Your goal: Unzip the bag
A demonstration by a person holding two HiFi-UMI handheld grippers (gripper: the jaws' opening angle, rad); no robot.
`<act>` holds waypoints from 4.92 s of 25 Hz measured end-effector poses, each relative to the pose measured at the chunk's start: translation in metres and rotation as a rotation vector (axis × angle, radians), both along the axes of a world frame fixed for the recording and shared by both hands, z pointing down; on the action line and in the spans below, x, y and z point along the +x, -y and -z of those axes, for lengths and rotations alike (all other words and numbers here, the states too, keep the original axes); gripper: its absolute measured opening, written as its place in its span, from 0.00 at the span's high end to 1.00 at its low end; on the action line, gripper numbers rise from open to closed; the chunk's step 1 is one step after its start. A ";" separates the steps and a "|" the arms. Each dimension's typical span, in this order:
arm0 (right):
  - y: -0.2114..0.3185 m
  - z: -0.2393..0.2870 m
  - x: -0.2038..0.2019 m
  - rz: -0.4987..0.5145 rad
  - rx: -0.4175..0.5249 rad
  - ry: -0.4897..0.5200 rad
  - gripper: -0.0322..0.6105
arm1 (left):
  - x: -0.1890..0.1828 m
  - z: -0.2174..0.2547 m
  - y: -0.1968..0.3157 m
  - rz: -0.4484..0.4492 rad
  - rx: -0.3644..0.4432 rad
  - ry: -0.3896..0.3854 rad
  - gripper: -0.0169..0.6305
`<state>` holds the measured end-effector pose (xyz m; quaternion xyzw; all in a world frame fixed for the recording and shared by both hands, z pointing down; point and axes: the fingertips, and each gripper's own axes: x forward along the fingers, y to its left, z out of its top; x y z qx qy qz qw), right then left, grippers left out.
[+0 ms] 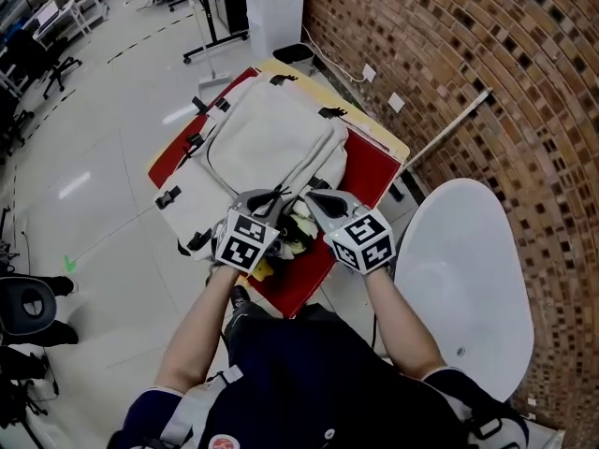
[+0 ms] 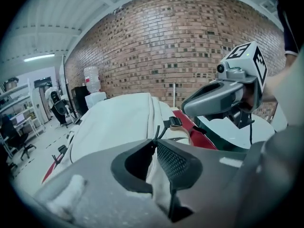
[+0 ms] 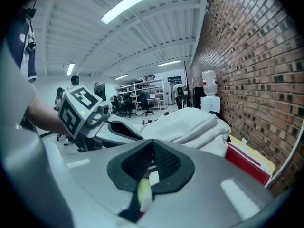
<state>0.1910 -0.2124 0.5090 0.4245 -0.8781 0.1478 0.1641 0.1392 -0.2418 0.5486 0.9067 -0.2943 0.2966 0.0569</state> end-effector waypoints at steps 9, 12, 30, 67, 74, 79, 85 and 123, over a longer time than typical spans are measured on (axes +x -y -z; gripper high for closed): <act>0.037 -0.034 -0.036 0.086 -0.012 -0.157 0.94 | -0.036 -0.010 -0.019 0.119 -0.073 0.003 0.92; 0.043 -0.049 -0.037 0.081 -0.047 -0.225 0.94 | -0.039 -0.010 -0.023 0.134 -0.085 0.016 0.92; 0.044 -0.067 -0.032 0.089 -0.142 -0.343 0.95 | -0.063 -0.014 -0.028 0.215 -0.080 0.015 0.97; 0.040 -0.064 -0.031 0.099 -0.138 -0.276 0.95 | -0.036 -0.040 -0.016 0.219 -0.230 0.070 0.93; 0.044 -0.063 -0.035 0.127 -0.115 -0.323 0.95 | -0.051 -0.038 -0.020 0.218 -0.247 0.130 0.93; 0.043 -0.062 -0.037 0.120 -0.124 -0.343 0.95 | -0.069 -0.032 -0.023 0.202 -0.233 0.187 0.93; 0.037 -0.070 -0.036 0.116 -0.177 -0.370 0.95 | -0.094 -0.040 -0.026 0.175 -0.260 0.247 0.94; 0.045 -0.083 -0.020 -0.261 -0.299 -0.411 0.95 | -0.199 -0.037 0.162 -0.060 -0.047 0.314 0.94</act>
